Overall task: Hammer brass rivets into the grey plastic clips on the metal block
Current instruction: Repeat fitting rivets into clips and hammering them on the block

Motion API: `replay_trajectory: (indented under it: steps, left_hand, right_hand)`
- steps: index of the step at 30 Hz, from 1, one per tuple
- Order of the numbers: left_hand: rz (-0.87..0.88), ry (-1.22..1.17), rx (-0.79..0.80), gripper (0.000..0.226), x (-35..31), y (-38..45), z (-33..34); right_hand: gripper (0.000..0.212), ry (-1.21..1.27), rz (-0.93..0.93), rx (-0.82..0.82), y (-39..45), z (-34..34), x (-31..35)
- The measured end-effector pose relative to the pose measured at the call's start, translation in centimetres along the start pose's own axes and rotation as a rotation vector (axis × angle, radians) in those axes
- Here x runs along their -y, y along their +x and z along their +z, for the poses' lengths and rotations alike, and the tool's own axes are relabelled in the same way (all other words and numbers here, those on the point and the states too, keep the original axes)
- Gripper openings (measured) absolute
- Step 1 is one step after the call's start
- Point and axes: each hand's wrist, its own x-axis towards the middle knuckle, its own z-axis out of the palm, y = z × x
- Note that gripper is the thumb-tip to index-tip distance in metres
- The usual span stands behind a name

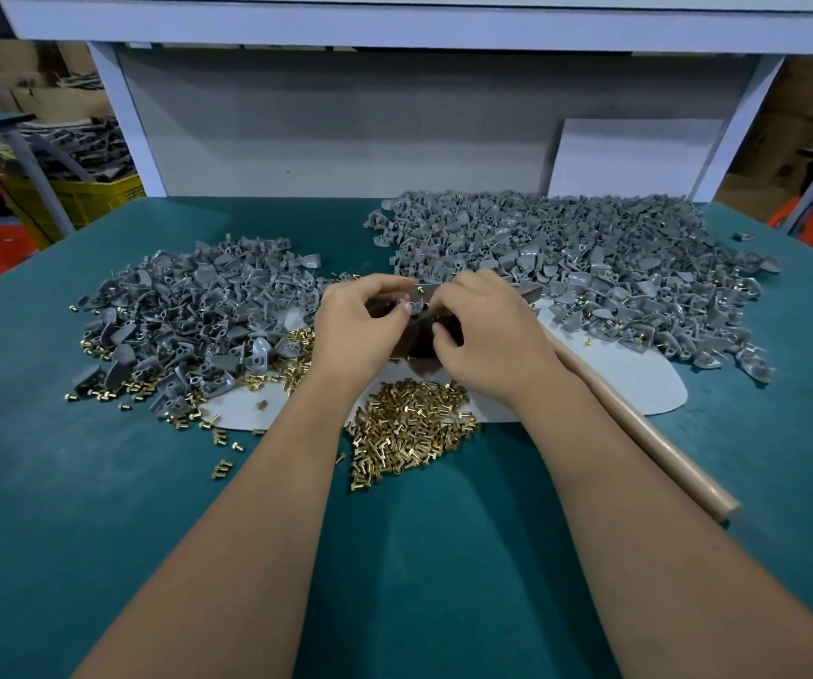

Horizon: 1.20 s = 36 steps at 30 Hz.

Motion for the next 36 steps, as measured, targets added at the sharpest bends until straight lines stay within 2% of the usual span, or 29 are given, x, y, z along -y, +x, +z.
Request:
replay_trajectory:
  steps: [3,5,10,16,22,26,31,36]
  left_hand:
    - [-0.008,-0.002,-0.006,0.027,-0.2,-0.1,-0.1]
    - [-0.005,-0.004,-0.002,0.027,-0.3,-0.1,-0.1]
    - [0.018,0.003,0.003,0.033,-0.1,-0.1,-0.1]
    - [0.091,0.059,0.011,0.031,0.1,-0.1,0.1]
    - [0.121,0.049,0.032,0.032,0.2,-0.1,0.2]
    - [0.073,-0.011,0.042,0.036,0.0,-0.2,0.1]
    - [0.022,-0.102,0.037,0.044,-0.6,-0.6,0.0]
    - [0.009,-0.095,0.038,0.042,-0.6,-0.5,0.0]
  right_hand:
    - [0.005,-0.112,-0.049,0.010,0.1,0.0,0.3]
    - [0.008,-0.090,-0.039,-0.033,0.0,0.3,0.5]
    - [0.005,0.245,0.226,-0.254,0.3,1.2,1.0]
    - [0.013,0.433,0.450,-0.273,0.9,1.6,1.6]
    - [0.015,0.491,0.436,-0.245,1.1,1.5,1.7]
    - [0.016,0.608,0.504,-0.246,0.9,1.4,1.6]
    - [0.006,0.575,0.468,-0.241,0.8,1.4,1.4]
    - [0.003,0.557,0.500,-0.223,0.9,1.7,1.6]
